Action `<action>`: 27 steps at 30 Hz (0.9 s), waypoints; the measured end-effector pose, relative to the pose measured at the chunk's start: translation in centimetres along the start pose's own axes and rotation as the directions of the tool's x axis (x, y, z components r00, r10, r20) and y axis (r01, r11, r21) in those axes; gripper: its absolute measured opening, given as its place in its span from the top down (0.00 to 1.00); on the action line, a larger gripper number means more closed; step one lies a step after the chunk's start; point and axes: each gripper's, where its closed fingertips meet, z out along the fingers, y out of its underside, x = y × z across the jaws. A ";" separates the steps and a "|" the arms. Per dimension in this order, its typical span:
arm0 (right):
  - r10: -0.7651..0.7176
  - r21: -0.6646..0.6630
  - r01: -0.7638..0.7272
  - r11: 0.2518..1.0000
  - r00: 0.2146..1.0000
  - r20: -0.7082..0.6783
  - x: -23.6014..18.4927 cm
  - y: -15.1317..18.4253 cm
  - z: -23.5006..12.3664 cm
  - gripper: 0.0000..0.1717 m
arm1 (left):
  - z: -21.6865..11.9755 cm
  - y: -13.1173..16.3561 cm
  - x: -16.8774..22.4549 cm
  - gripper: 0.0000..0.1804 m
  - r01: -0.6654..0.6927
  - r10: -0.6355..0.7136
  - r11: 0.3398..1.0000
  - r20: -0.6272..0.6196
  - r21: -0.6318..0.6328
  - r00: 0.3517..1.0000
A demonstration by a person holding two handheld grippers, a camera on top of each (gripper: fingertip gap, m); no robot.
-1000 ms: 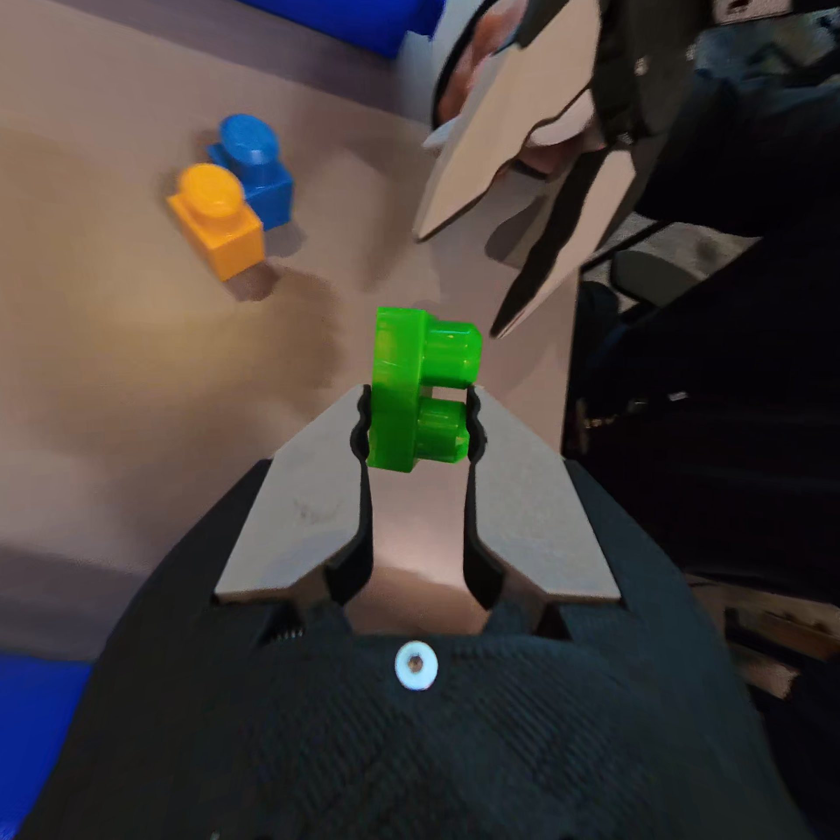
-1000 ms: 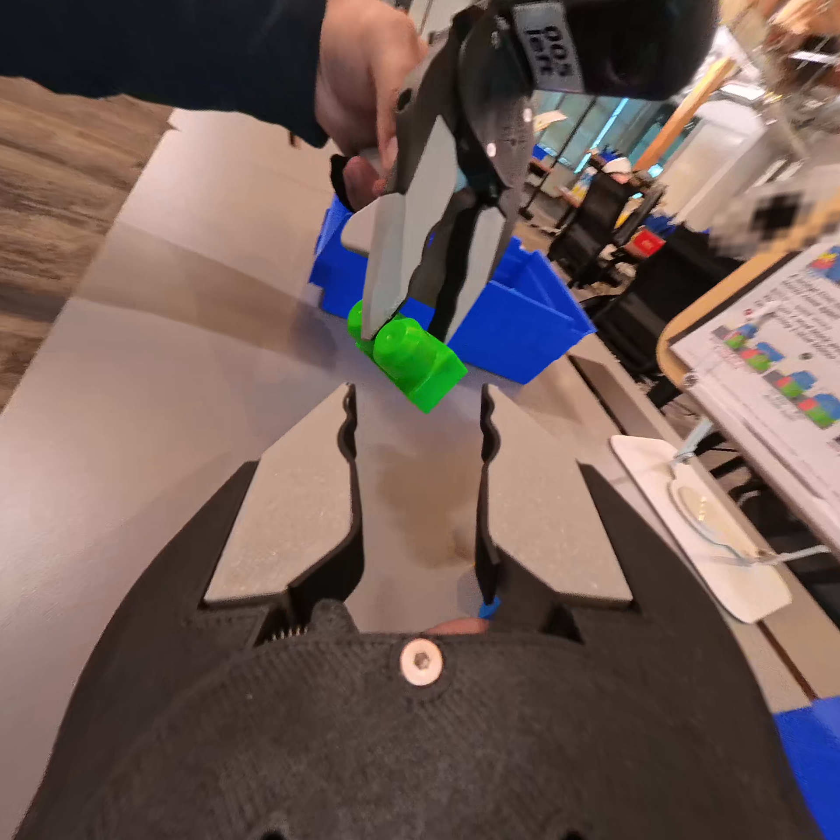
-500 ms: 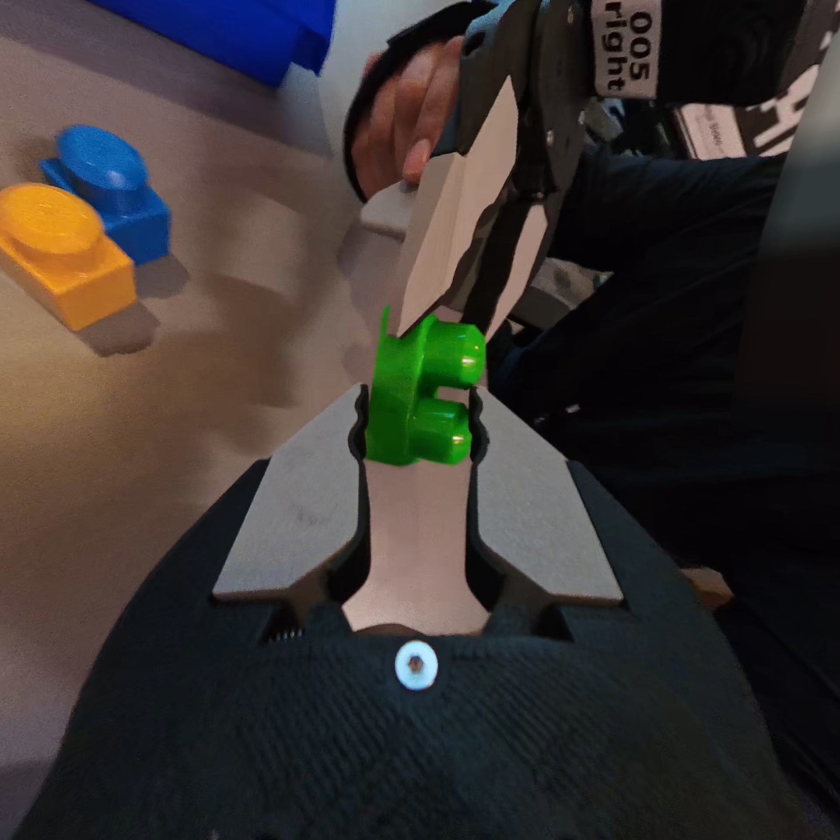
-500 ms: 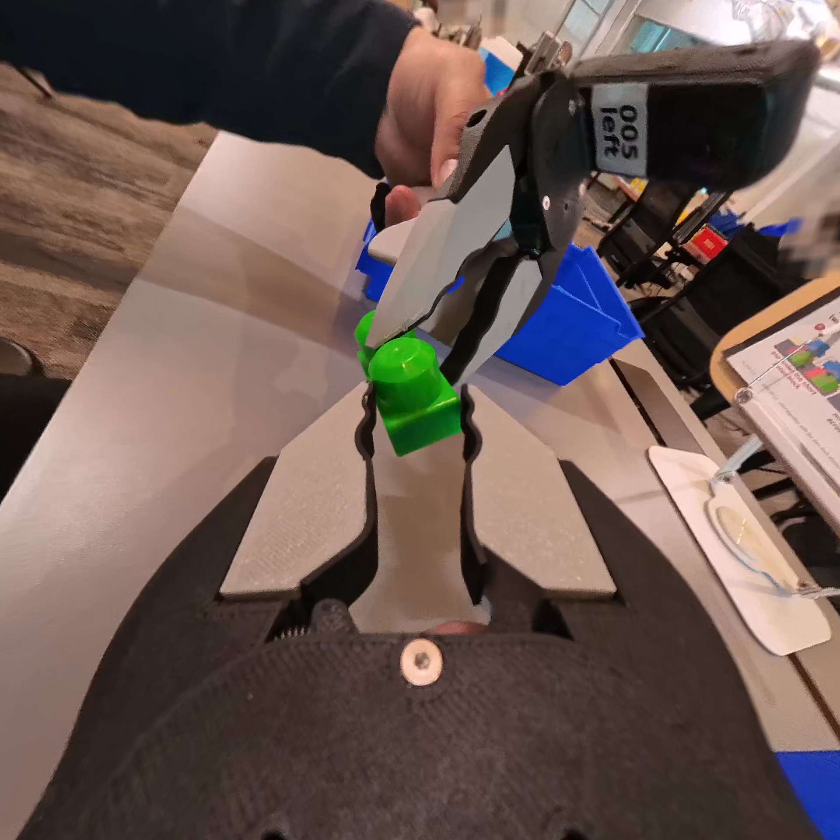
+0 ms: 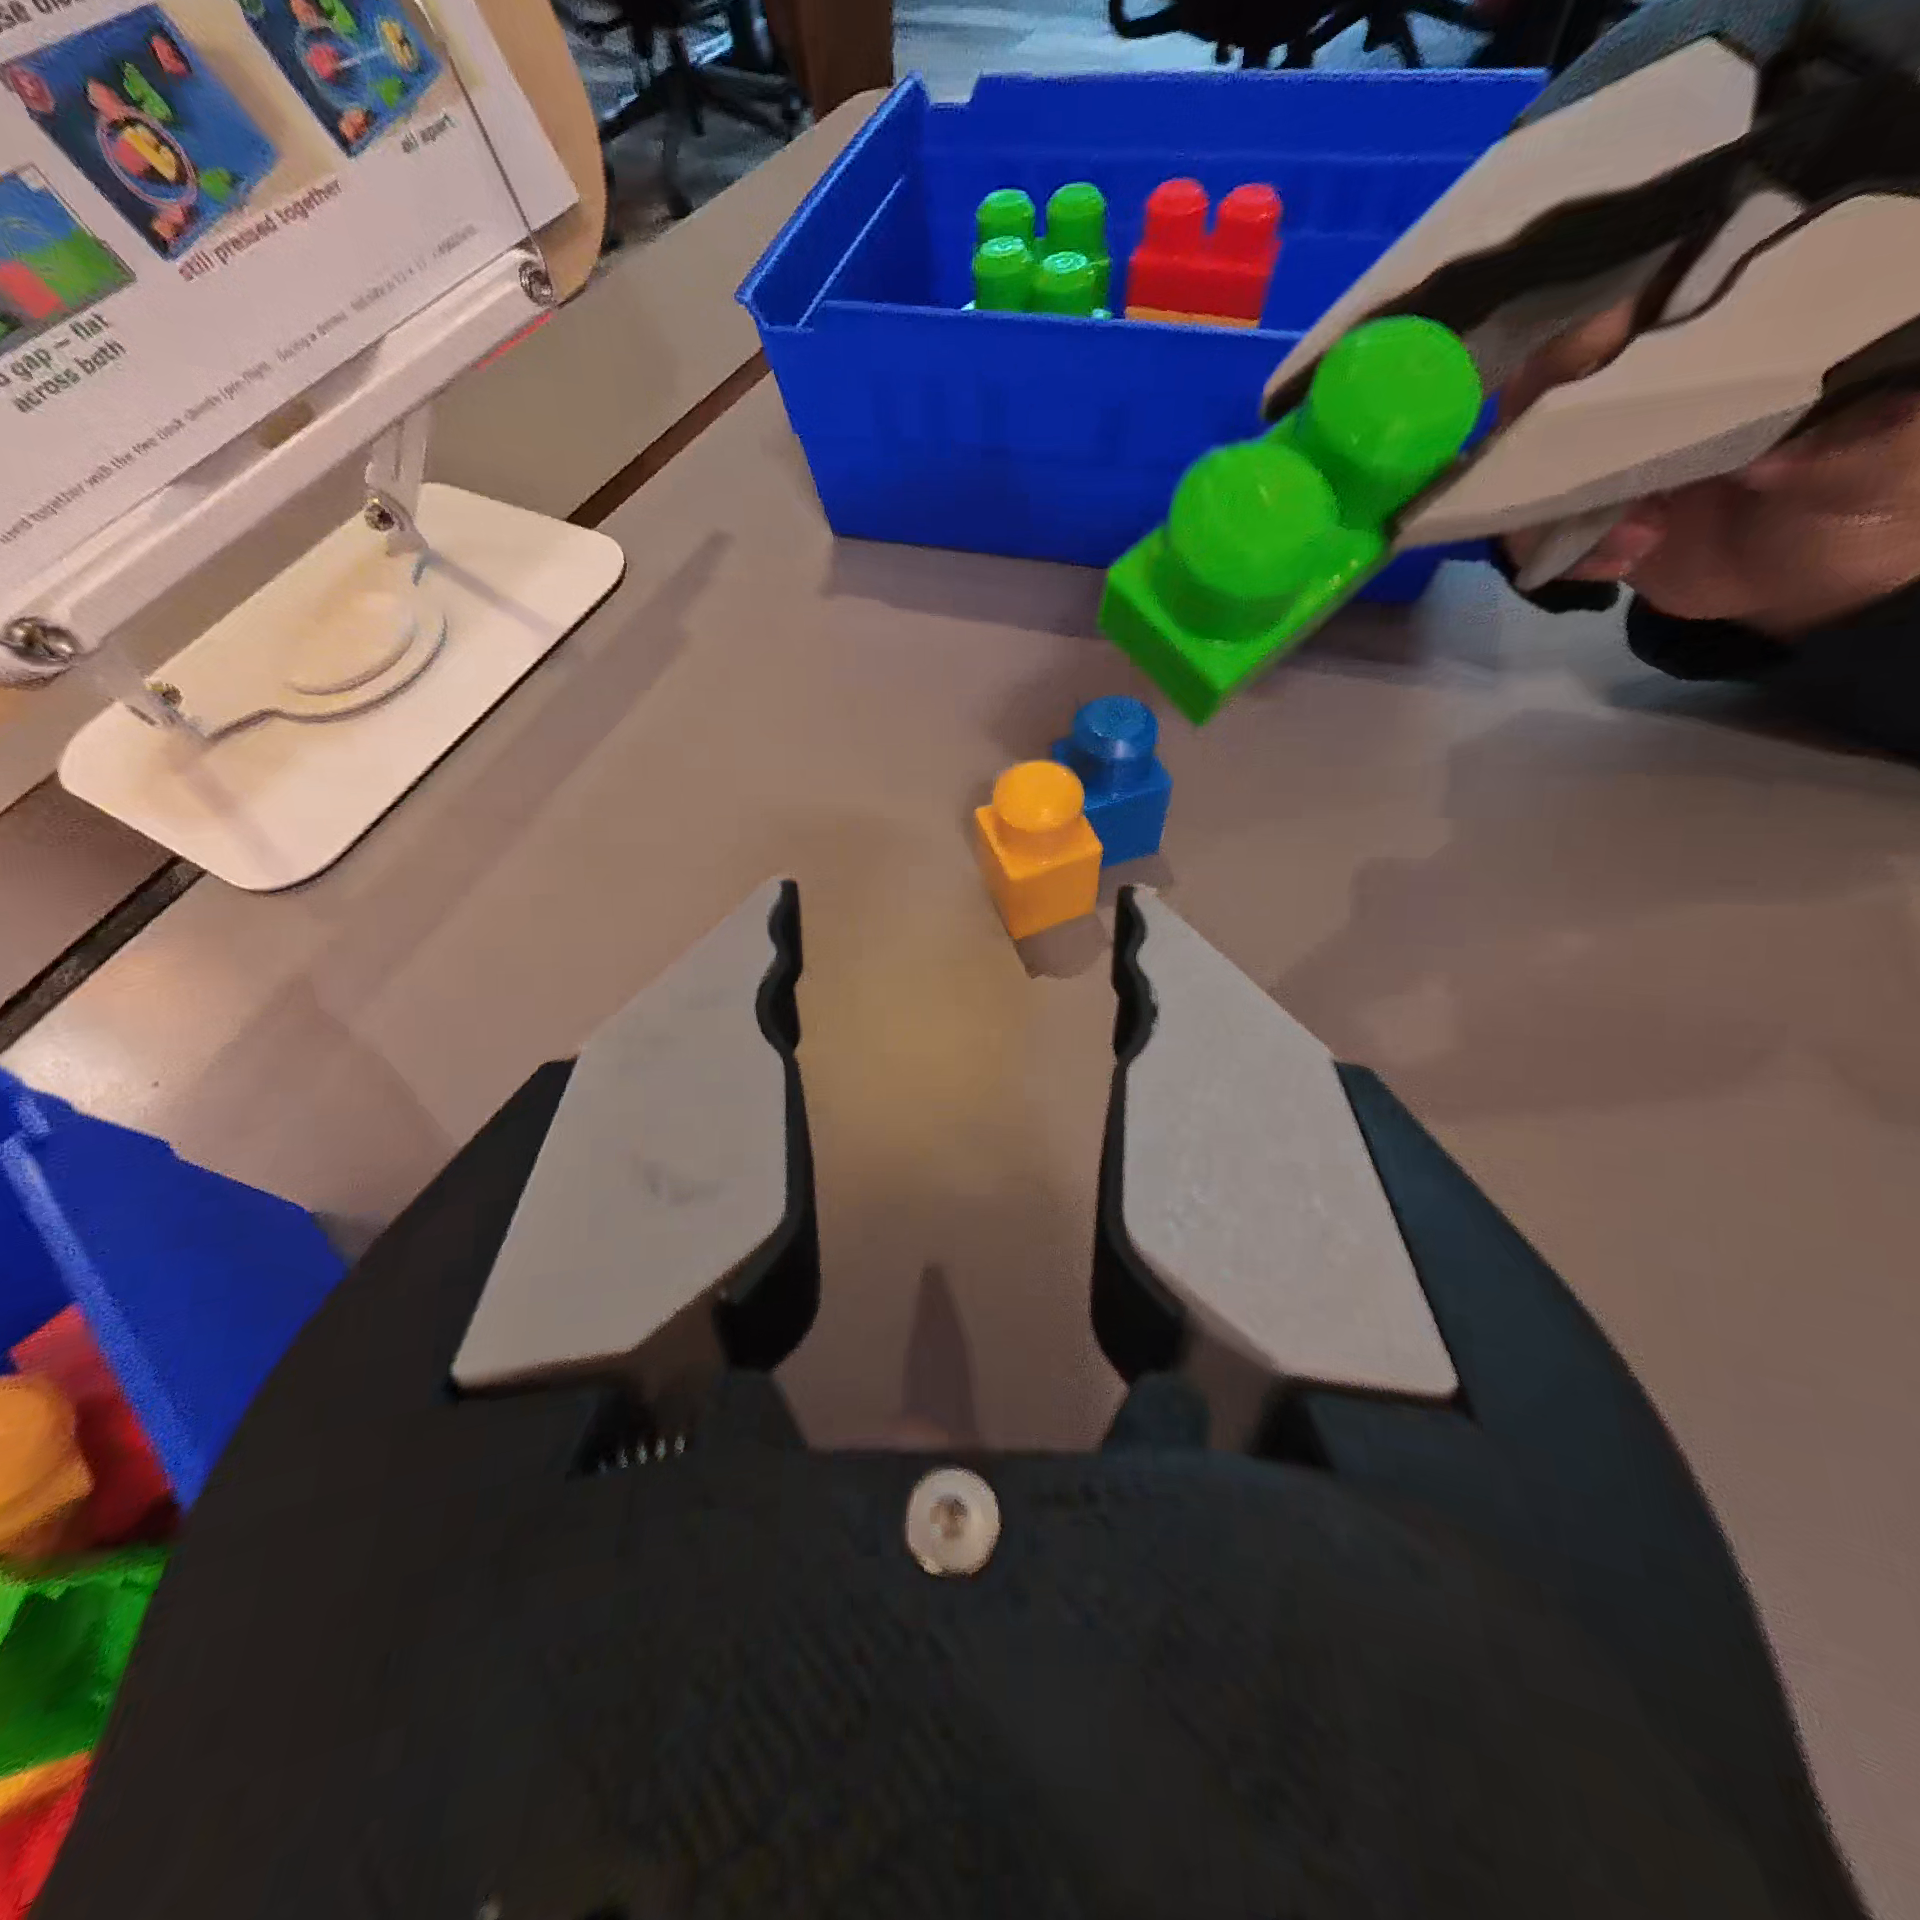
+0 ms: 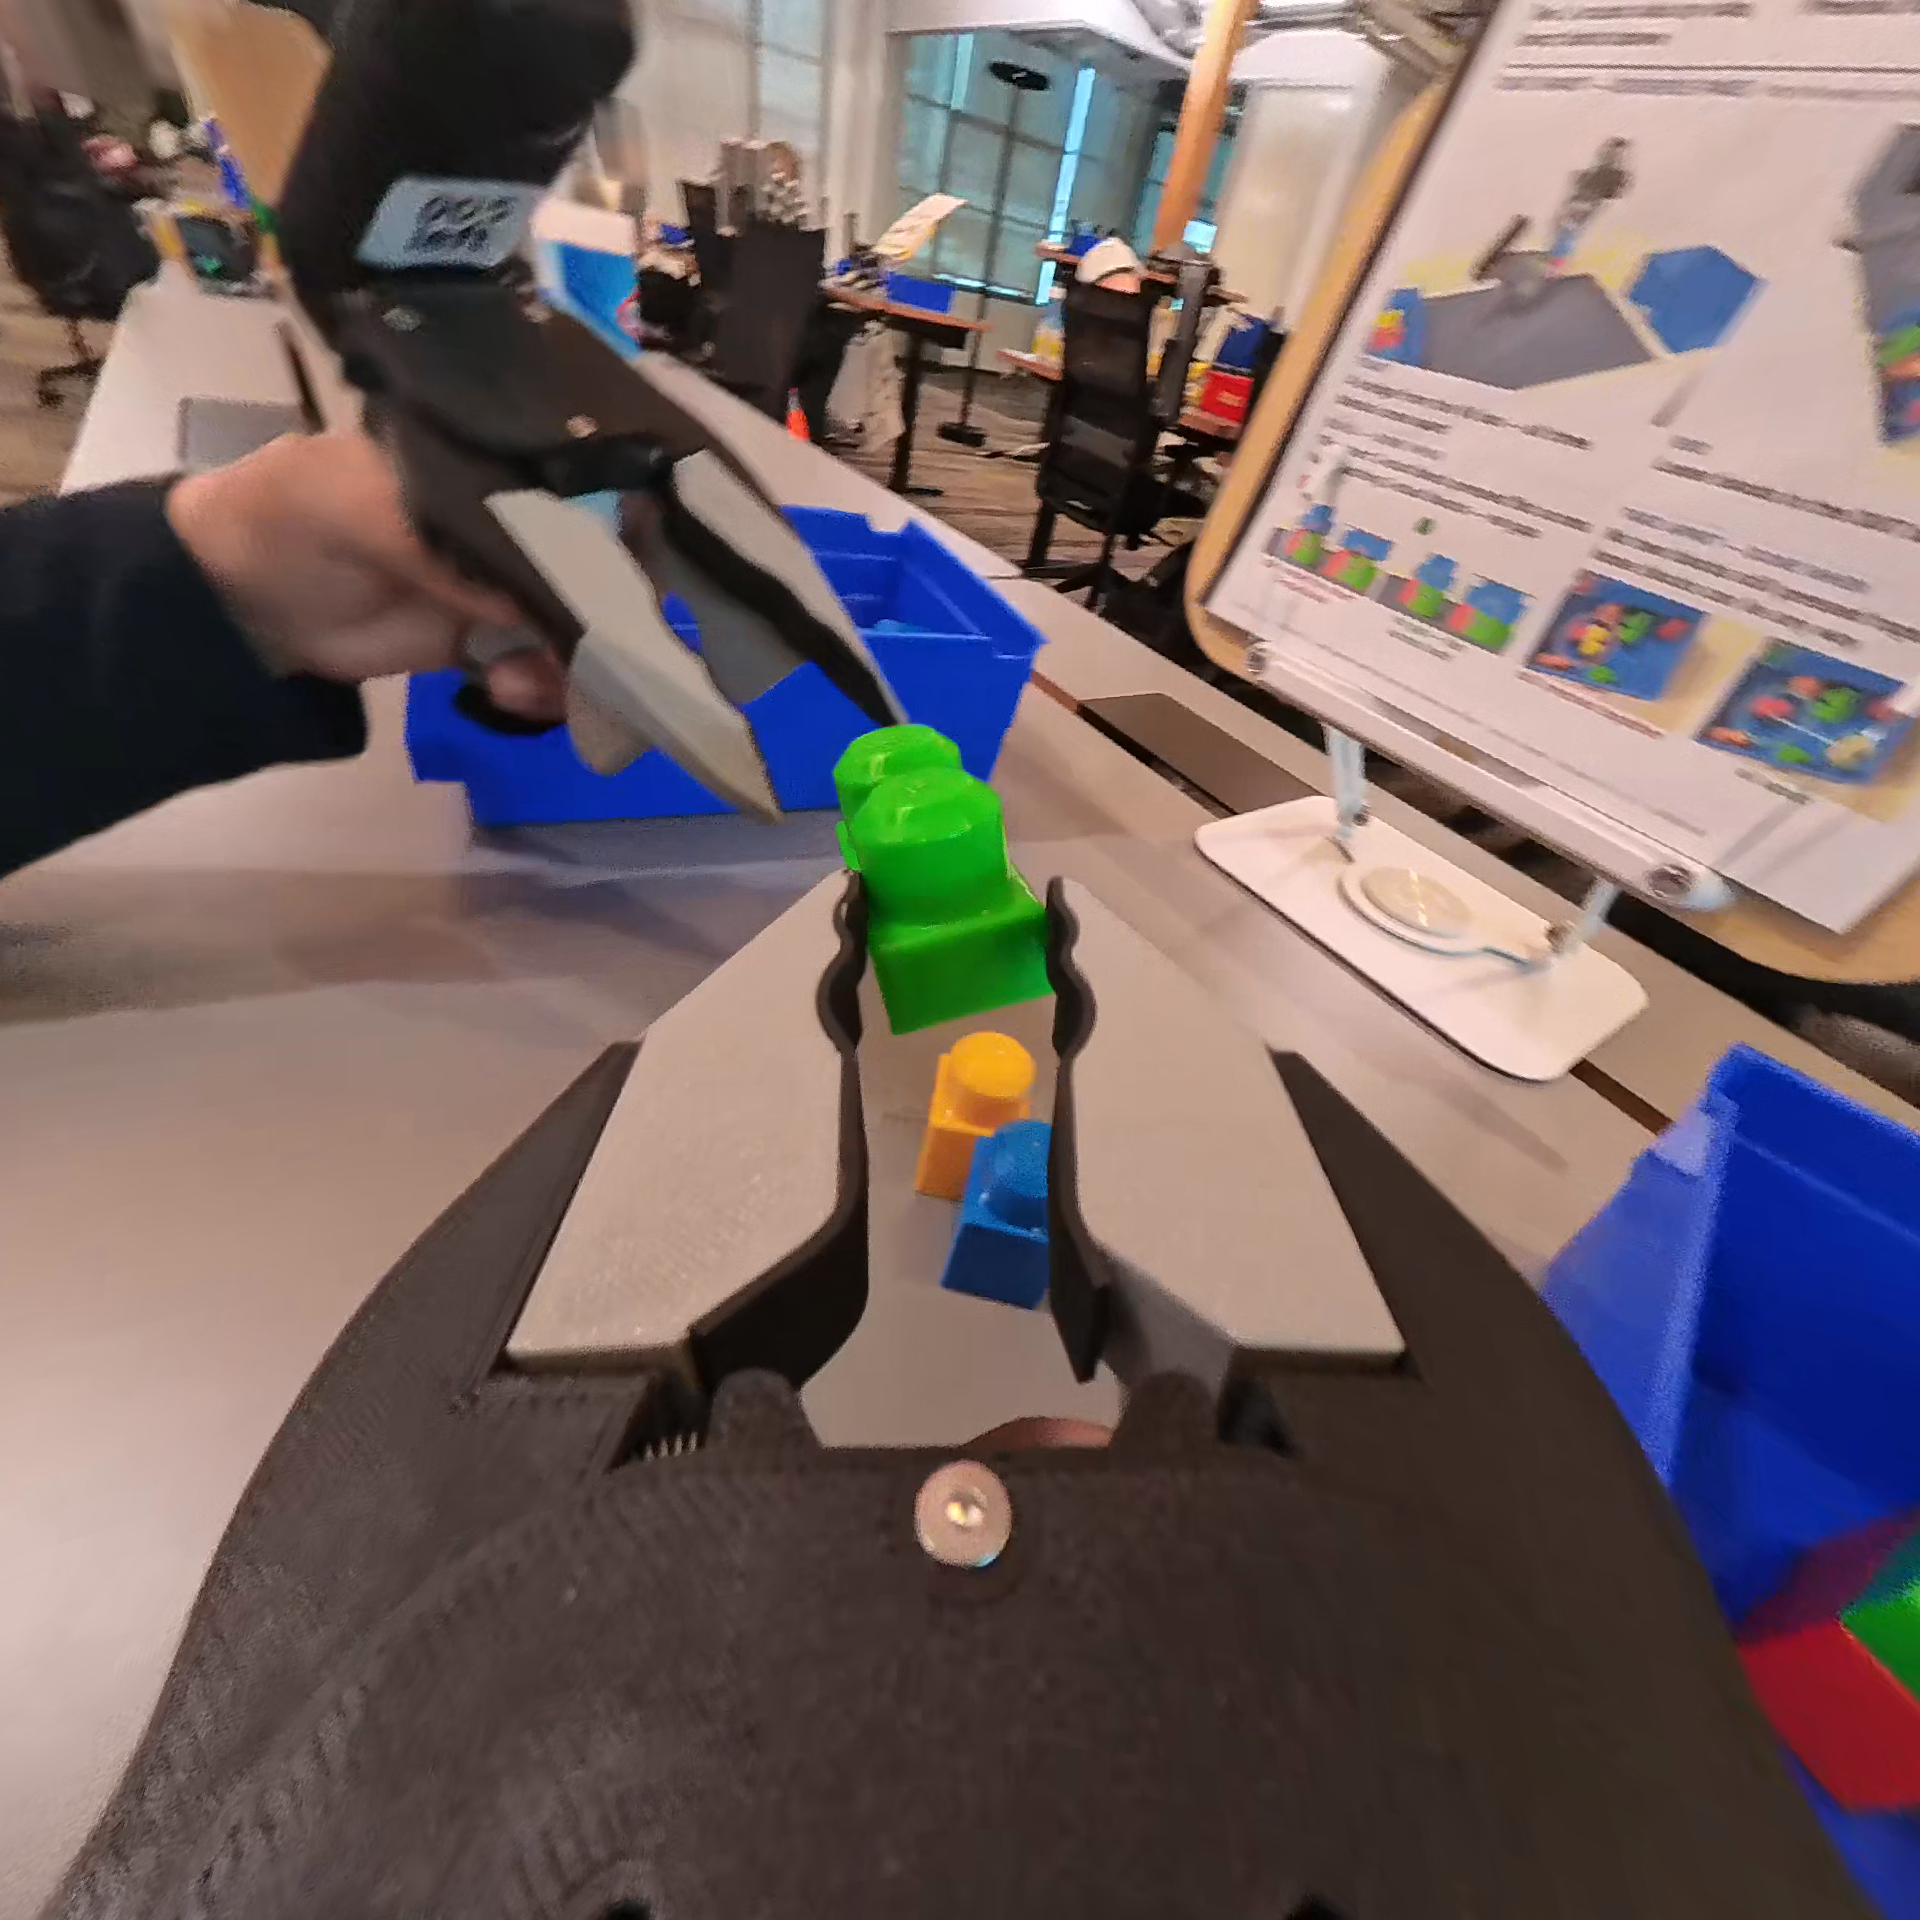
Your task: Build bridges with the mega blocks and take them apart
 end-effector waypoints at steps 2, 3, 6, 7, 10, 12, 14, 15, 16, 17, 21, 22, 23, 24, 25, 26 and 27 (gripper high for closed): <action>0.047 0.011 -0.047 0.999 0.998 -0.038 1.2 -0.1 -0.3 0.82 | 1.2 -0.1 1.4 0.67 -0.016 0.016 1.000 -0.010 -0.008 1.000; 0.074 0.018 -0.074 0.997 0.996 -0.046 1.6 -0.1 -0.5 0.82 | 1.9 -0.2 2.3 0.67 -0.043 0.043 0.999 -0.027 -0.007 0.999; 0.143 0.049 -0.141 0.989 0.989 -0.039 2.4 -0.4 -0.8 0.82 | 5.1 1.5 2.9 0.64 -0.110 0.110 0.991 0.001 -0.072 0.994; 0.154 0.059 -0.152 0.987 0.987 -0.041 2.5 -0.5 -0.9 0.82 | 6.2 2.4 2.7 0.63 -0.121 0.123 0.987 0.017 -0.110 0.992; 0.164 0.072 -0.161 0.984 0.986 -0.041 2.8 -0.6 -1.1 0.82 | 8.4 4.3 2.7 0.63 -0.146 0.150 0.975 0.009 -0.169 0.989; 0.170 0.076 -0.167 0.983 0.985 -0.034 2.8 -0.8 -1.1 0.82 | 9.4 4.6 2.4 0.63 -0.157 0.160 0.973 0.007 -0.172 0.987; 0.172 0.077 -0.170 0.982 0.985 -0.028 2.7 -0.8 -1.1 0.82 | 10.1 4.3 2.1 0.61 -0.163 0.166 0.974 0.003 -0.158 0.986; 0.173 0.075 -0.171 0.983 0.985 -0.025 2.6 -0.7 -1.0 0.82 | 10.5 4.1 2.3 0.61 -0.156 0.155 0.977 -0.017 -0.148 0.988; 0.174 0.072 -0.172 0.982 0.984 -0.024 2.6 -0.6 -1.0 0.82 | 10.8 3.9 2.5 0.61 -0.143 0.139 0.980 -0.040 -0.135 0.989; 0.176 0.072 -0.174 0.982 0.984 -0.024 2.6 -0.6 -1.0 0.82 | 11.2 3.7 2.8 0.62 -0.131 0.124 0.983 -0.064 -0.125 0.990; 0.183 0.071 -0.181 0.981 0.983 -0.025 2.8 -0.5 -0.9 0.82 | 12.2 3.7 3.6 0.69 -0.096 0.083 0.988 -0.105 -0.124 0.991; 0.187 0.072 -0.185 0.980 0.982 -0.022 2.8 -0.5 -0.9 0.82 | 12.3 4.3 3.5 0.74 -0.108 0.095 0.982 -0.089 -0.156 0.991; 0.191 0.072 -0.189 0.979 0.981 -0.018 2.8 -0.5 -0.9 0.82 | 12.3 4.9 3.1 0.79 -0.127 0.117 0.972 -0.062 -0.199 0.991; 0.193 0.071 -0.191 0.979 0.981 -0.017 2.8 -0.4 -0.9 0.82 | 12.2 5.3 2.7 0.80 -0.149 0.144 0.964 -0.041 -0.222 0.989; 0.192 0.070 -0.190 0.979 0.981 -0.017 2.7 -0.4 -0.8 0.82 | 12.0 5.4 2.8 0.80 -0.162 0.157 0.963 -0.039 -0.215 0.987; 0.190 0.066 -0.189 0.980 0.982 -0.016 2.7 -0.3 -0.8 0.82 | 11.8 5.6 2.9 0.80 -0.163 0.157 0.963 -0.048 -0.213 0.987; 0.191 0.061 -0.189 0.980 0.982 -0.014 2.6 -0.3 -0.7 0.82 | 11.4 5.8 3.0 0.80 -0.155 0.147 0.964 -0.051 -0.214 0.988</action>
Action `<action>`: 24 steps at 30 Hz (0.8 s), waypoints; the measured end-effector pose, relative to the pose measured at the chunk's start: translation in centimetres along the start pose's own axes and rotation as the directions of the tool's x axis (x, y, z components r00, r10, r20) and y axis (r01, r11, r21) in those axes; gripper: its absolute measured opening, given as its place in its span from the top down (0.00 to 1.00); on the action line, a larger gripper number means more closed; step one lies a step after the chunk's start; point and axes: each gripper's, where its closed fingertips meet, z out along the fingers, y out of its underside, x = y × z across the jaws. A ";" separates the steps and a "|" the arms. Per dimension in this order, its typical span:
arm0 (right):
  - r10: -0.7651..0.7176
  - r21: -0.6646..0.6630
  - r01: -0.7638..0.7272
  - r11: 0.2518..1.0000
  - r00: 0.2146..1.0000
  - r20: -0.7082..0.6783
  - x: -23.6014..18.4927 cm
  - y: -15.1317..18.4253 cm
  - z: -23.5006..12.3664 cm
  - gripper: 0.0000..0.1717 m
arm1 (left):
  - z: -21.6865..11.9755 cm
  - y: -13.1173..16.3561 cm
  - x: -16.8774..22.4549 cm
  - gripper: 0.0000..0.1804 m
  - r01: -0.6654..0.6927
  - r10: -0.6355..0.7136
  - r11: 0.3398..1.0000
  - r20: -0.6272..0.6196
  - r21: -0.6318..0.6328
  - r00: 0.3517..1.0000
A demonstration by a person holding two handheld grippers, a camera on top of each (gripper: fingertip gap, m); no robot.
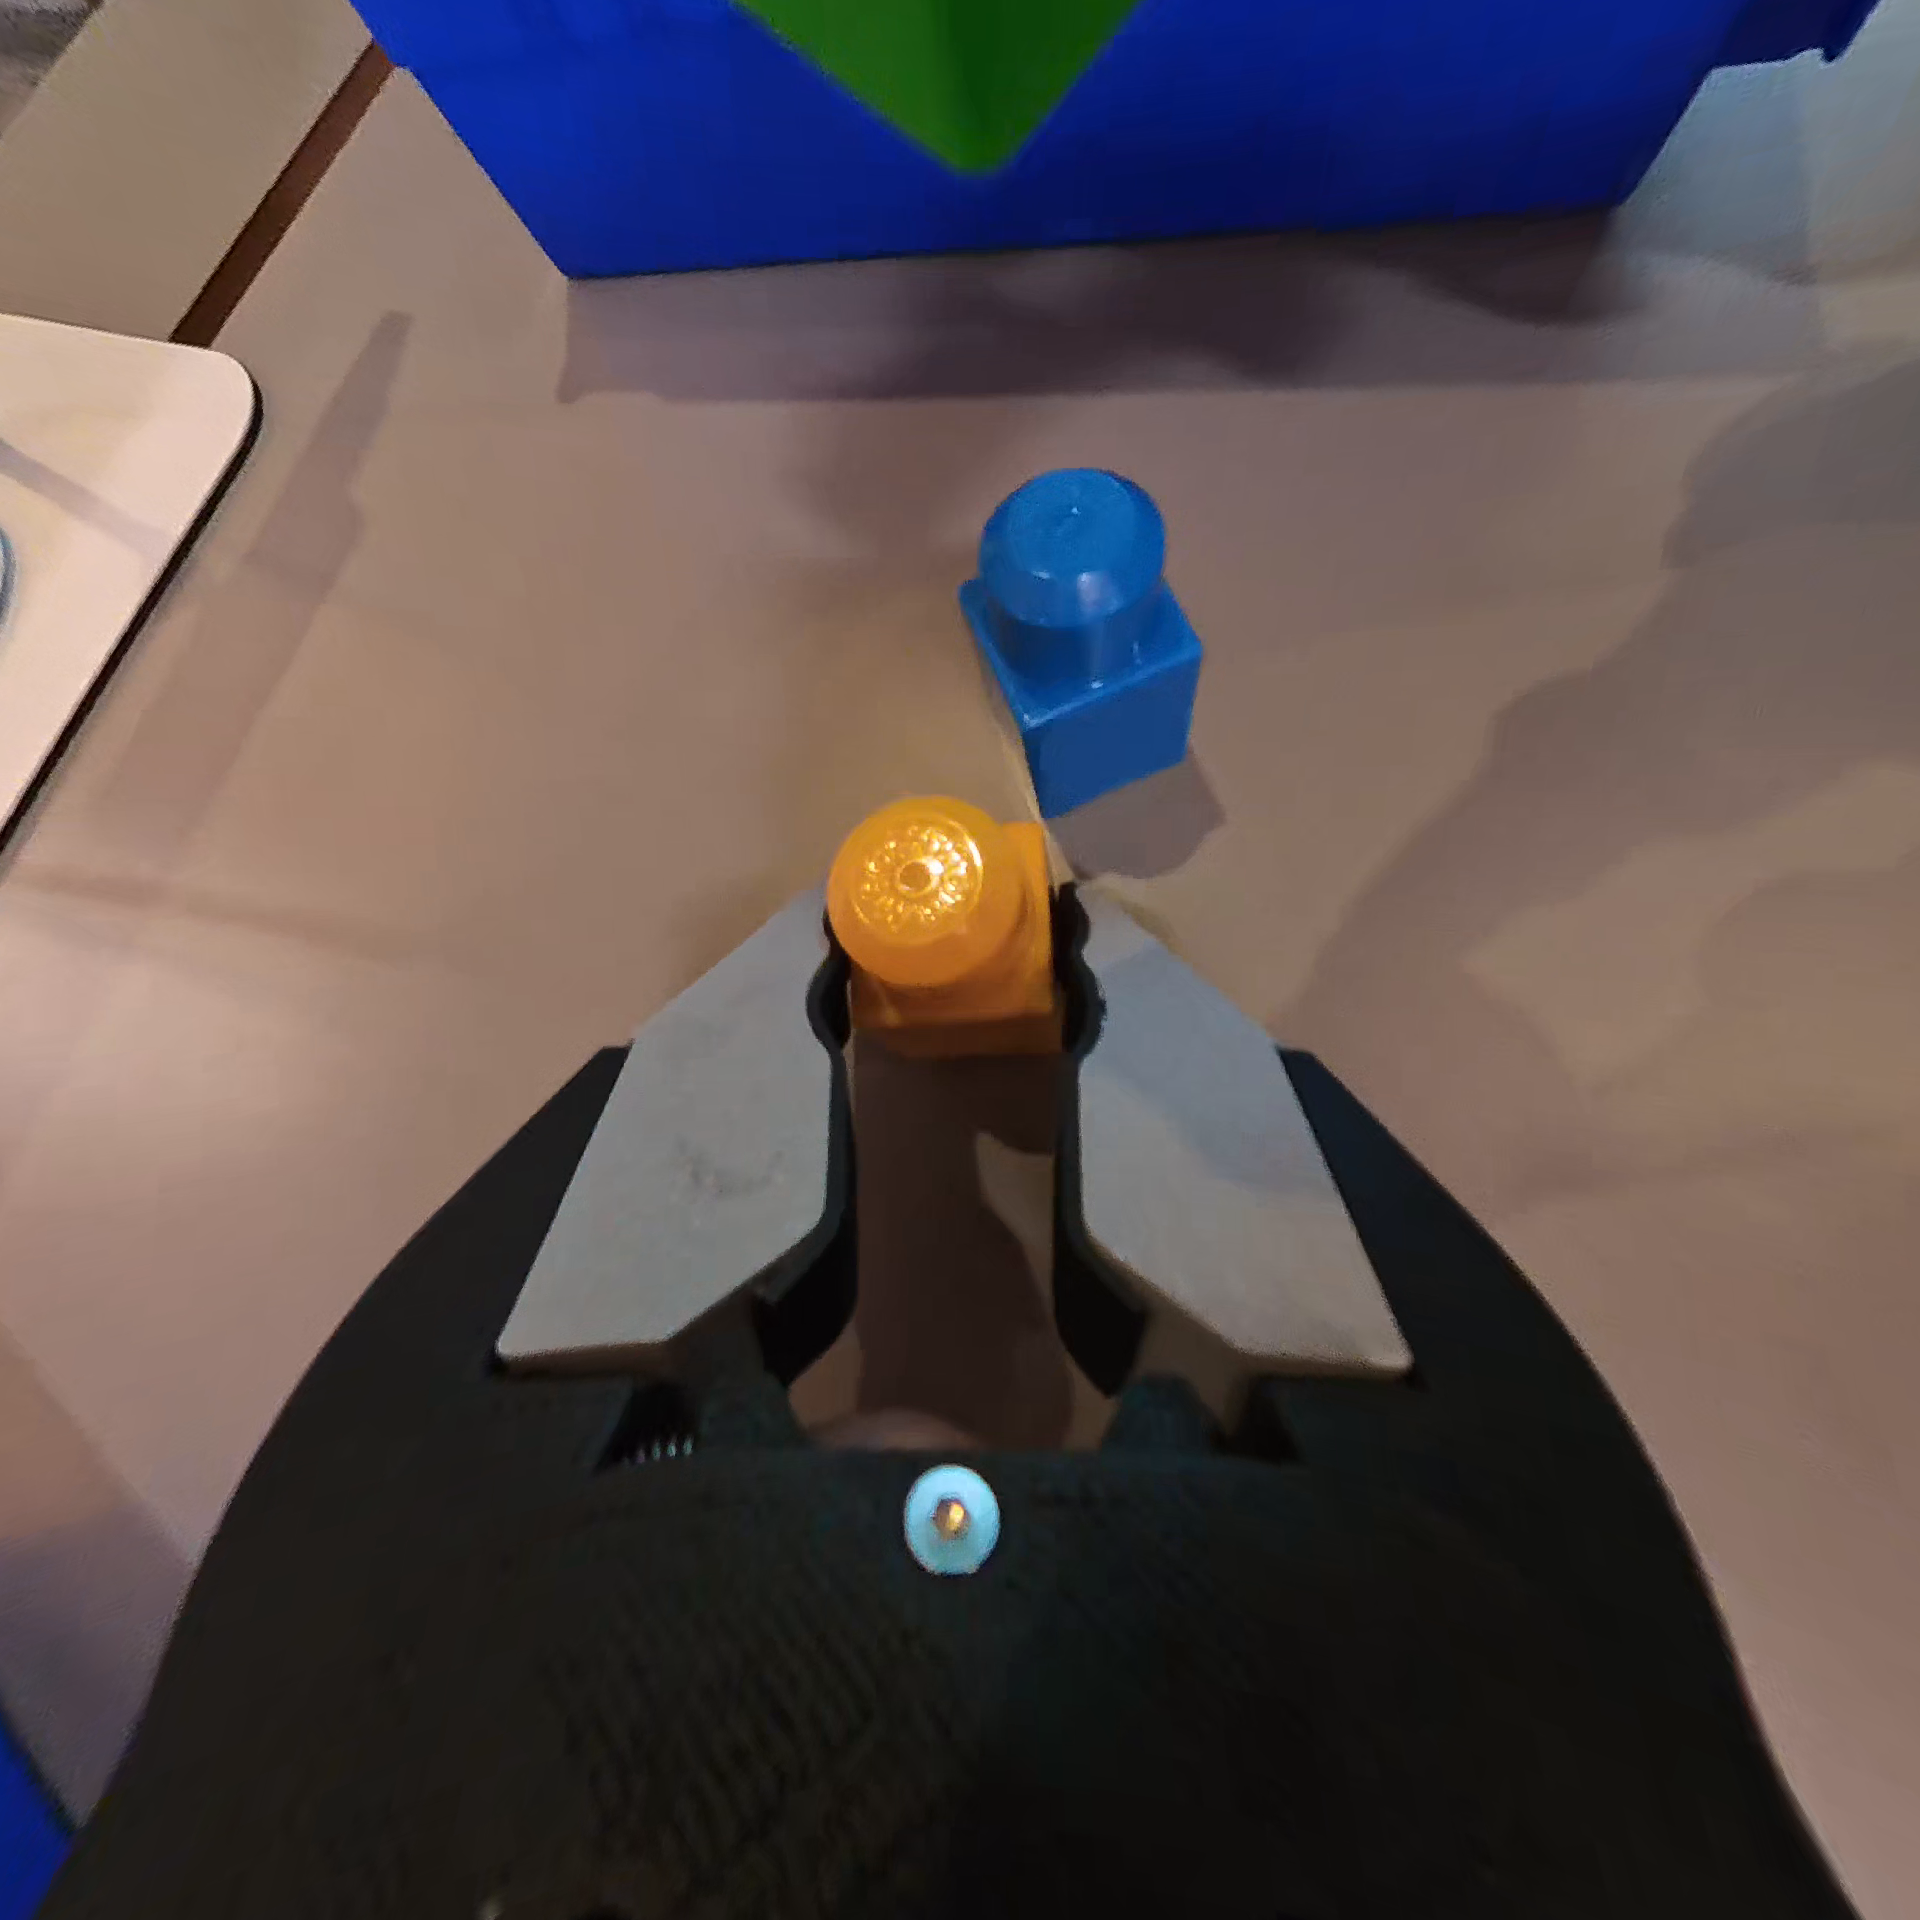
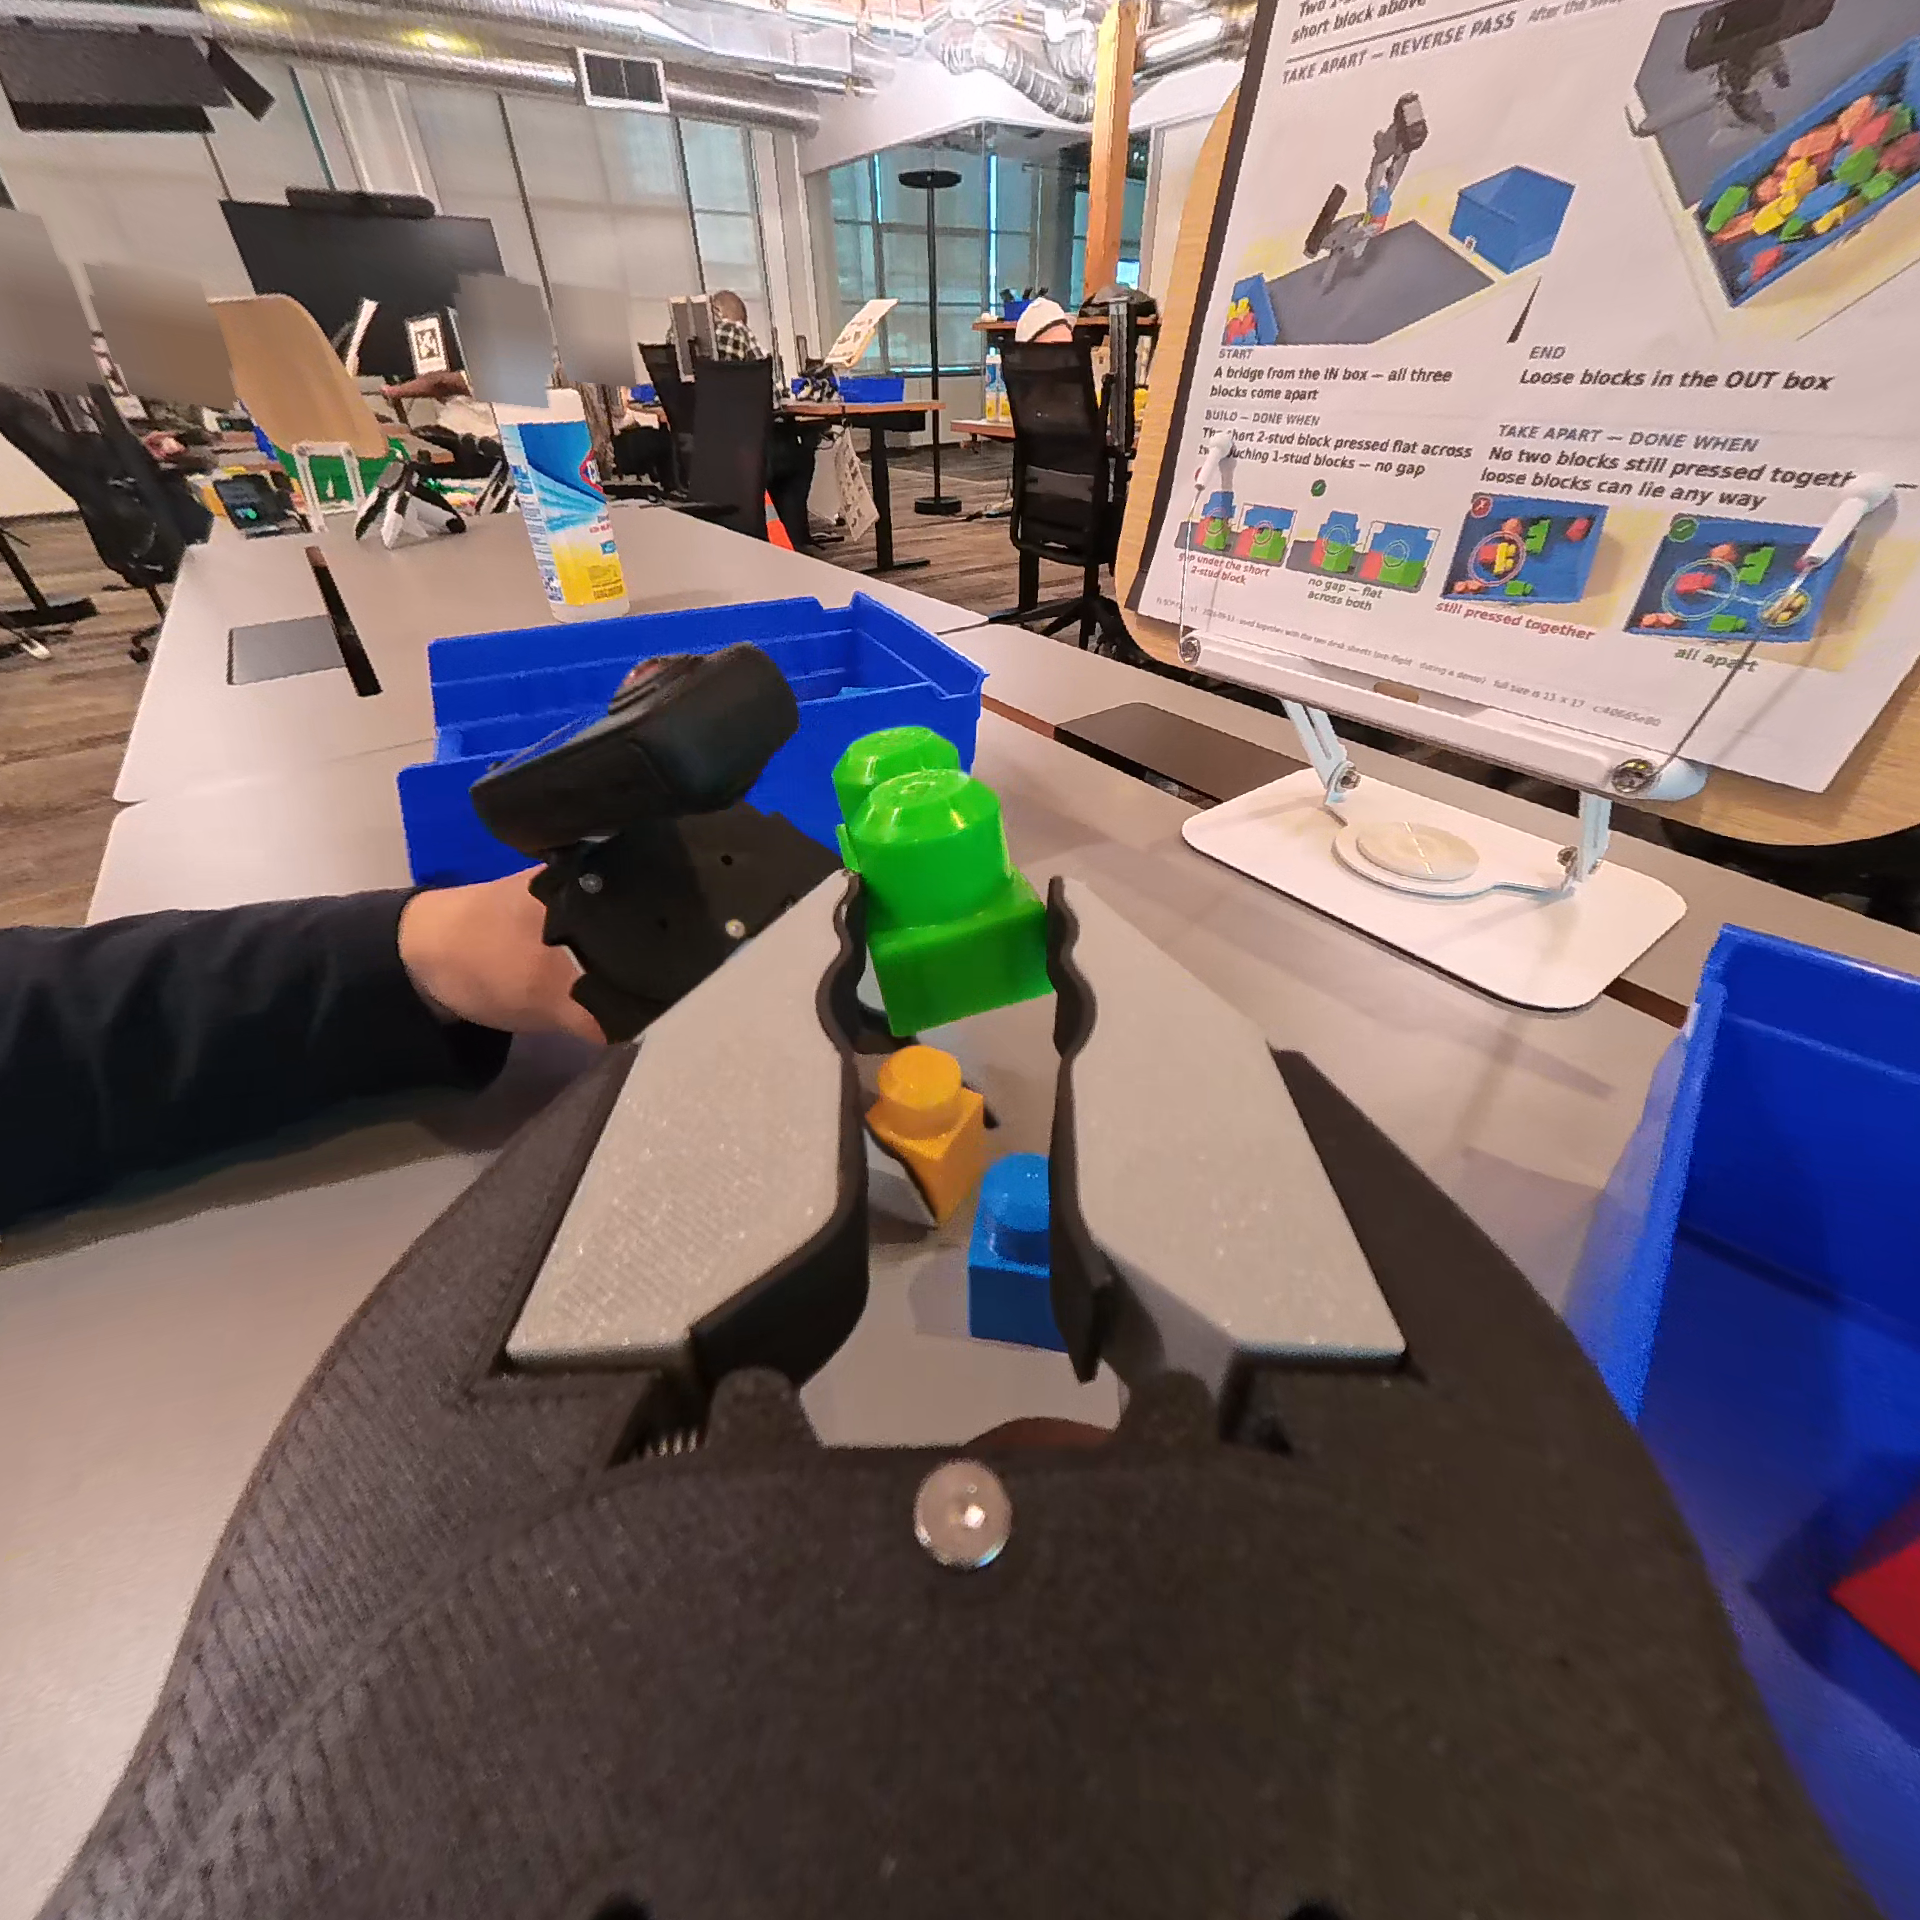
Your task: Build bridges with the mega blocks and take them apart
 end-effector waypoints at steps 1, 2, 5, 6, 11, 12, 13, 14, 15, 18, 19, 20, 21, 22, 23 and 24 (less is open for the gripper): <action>0.002 -0.005 -0.002 1.000 1.000 0.005 -0.1 0.1 0.1 0.82 | -0.3 0.3 0.0 0.80 0.010 -0.010 1.000 -0.002 -0.002 1.000; 0.003 -0.011 -0.003 1.000 1.000 0.010 -0.3 0.3 0.2 0.82 | -0.5 0.5 -0.1 0.80 0.015 -0.015 1.000 0.000 -0.002 1.000; -0.004 -0.034 0.004 0.999 1.000 0.021 -0.7 0.8 0.6 0.82 | -1.4 1.2 0.4 0.80 0.002 -0.002 1.000 -0.027 -0.004 1.000; 0.000 -0.044 0.001 0.999 1.000 0.028 -0.8 1.0 0.8 0.82 | -1.7 1.4 0.8 0.80 -0.006 0.006 1.000 -0.052 -0.001 0.999; 0.098 -0.109 -0.084 0.991 0.986 0.133 -2.3 2.5 1.6 0.82 | -3.3 2.1 3.7 0.80 -0.057 0.067 0.997 -0.190 0.056 0.979; 0.128 -0.122 -0.109 0.987 0.978 0.164 -2.8 2.7 1.7 0.82 | -3.6 2.1 4.2 0.80 -0.071 0.084 0.995 -0.215 0.070 0.973; 0.156 -0.134 -0.131 0.982 0.969 0.193 -3.3 2.9 1.9 0.82 | -3.8 2.2 4.7 0.80 -0.089 0.107 0.992 -0.232 0.084 0.967; 0.181 -0.150 -0.150 0.977 0.958 0.223 -3.8 3.1 2.0 0.82 | -4.0 2.4 5.1 0.80 -0.107 0.126 0.990 -0.242 0.090 0.962; 0.203 -0.168 -0.163 0.972 0.946 0.253 -4.3 3.4 2.0 0.82 | -4.1 2.5 5.3 0.80 -0.118 0.139 0.989 -0.253 0.094 0.958; 0.250 -0.225 -0.181 0.958 0.909 0.333 -5.7 4.1 2.0 0.82 | -4.3 2.5 5.8 0.80 -0.137 0.161 0.985 -0.277 0.107 0.947; 0.253 -0.239 -0.177 0.955 0.906 0.339 -5.8 4.4 2.1 0.82 | -4.4 2.6 6.0 0.80 -0.139 0.165 0.984 -0.285 0.109 0.944; 0.248 -0.254 -0.165 0.953 0.907 0.341 -6.0 4.7 2.2 0.82 | -4.4 2.7 6.1 0.80 -0.141 0.167 0.984 -0.292 0.106 0.942; 0.237 -0.271 -0.145 0.952 0.908 0.345 -6.2 5.2 2.2 0.82 | -4.4 2.8 6.2 0.80 -0.145 0.169 0.984 -0.296 0.102 0.940; 0.223 -0.288 -0.124 0.950 0.912 0.343 -6.3 5.6 2.3 0.82 | -4.4 2.8 6.3 0.80 -0.150 0.175 0.983 -0.300 0.104 0.938; 0.209 -0.303 -0.103 0.947 0.916 0.342 -6.3 6.1 2.3 0.82 | -4.5 2.8 6.4 0.80 -0.158 0.185 0.981 -0.305 0.109 0.934; 0.200 -0.316 -0.087 0.945 0.916 0.347 -6.5 6.4 2.4 0.82 | -4.5 2.9 6.5 0.80 -0.164 0.191 0.980 -0.307 0.111 0.932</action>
